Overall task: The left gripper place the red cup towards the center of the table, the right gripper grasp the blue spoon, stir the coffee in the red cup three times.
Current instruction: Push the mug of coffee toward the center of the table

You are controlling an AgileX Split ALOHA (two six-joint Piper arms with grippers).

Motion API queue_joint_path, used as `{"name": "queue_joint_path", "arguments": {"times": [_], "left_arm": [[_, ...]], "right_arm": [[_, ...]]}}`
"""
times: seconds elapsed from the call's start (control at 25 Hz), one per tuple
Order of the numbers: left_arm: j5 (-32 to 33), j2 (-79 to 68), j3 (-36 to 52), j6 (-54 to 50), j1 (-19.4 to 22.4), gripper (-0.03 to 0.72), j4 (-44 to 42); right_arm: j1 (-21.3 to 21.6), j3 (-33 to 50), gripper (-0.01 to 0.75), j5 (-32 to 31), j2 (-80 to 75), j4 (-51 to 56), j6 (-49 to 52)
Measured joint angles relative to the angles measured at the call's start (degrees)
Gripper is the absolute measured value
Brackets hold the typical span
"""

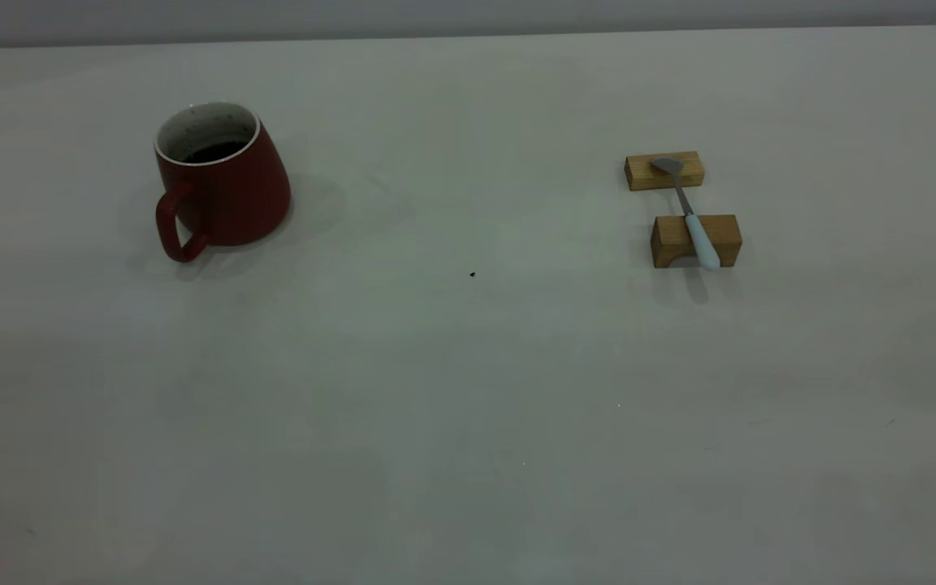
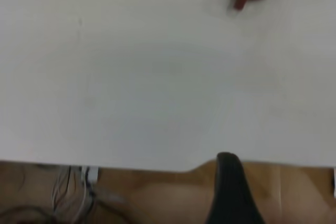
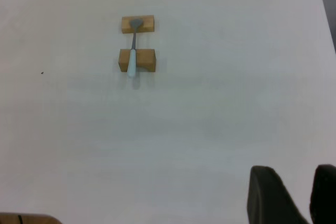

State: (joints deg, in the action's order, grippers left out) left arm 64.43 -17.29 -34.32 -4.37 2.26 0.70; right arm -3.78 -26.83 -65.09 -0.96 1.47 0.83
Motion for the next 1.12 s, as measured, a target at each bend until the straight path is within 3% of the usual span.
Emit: {"name": "queue_joint_path", "arguments": {"times": [0.64,0.88,1.12], "left_arm": [[-35.11,-60.73,-5.14,-0.38,0.00,0.551,-1.73],[-33.48,-84.50,-21.99,0.76,0.00,0.551,-5.62],[-27.18,-100.68,-39.72,10.50,0.02,0.551,-5.66]], "right_arm": [[0.00,0.00,0.237,0.00,0.00,0.00,0.00],[0.00,0.00,0.237,0.00,0.00,0.00,0.00],[0.00,0.00,0.237,0.00,0.00,0.00,0.00]]}}
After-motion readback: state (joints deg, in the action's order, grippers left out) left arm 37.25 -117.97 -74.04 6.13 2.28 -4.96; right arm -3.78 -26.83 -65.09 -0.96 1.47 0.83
